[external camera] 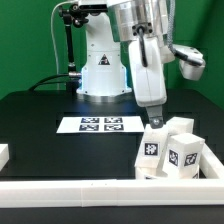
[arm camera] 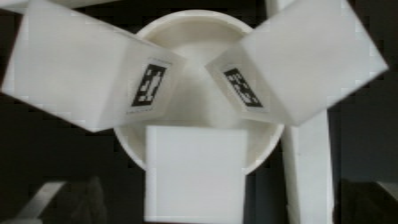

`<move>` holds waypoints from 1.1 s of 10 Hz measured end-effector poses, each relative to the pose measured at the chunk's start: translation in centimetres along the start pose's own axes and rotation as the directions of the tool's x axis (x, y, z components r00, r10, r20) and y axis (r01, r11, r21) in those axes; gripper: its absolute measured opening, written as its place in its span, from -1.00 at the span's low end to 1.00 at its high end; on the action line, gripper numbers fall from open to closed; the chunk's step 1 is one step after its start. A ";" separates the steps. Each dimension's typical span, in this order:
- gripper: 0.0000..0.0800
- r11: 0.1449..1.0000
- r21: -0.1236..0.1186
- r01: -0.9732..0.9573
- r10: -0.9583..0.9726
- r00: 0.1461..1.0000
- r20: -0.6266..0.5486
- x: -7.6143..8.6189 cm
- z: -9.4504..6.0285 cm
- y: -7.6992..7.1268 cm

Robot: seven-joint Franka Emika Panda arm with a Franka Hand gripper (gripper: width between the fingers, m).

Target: Assemble stool

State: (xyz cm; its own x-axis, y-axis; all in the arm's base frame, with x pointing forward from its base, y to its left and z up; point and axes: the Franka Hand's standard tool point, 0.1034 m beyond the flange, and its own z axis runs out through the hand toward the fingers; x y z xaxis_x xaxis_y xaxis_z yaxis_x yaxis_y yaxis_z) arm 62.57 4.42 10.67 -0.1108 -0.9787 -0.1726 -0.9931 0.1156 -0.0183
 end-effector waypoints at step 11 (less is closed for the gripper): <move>0.62 0.474 -0.095 0.876 -0.881 0.473 -0.033 -0.2 -0.4 -0.1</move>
Offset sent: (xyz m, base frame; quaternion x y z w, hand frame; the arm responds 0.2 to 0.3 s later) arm 0.0007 0.0007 0.0087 -0.0525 0.0698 -0.3377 0.9372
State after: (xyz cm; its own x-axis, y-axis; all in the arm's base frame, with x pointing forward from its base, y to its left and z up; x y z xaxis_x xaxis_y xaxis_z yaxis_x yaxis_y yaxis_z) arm 62.64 4.56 11.08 0.8209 -0.5702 -0.0328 -0.5710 -0.8183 -0.0666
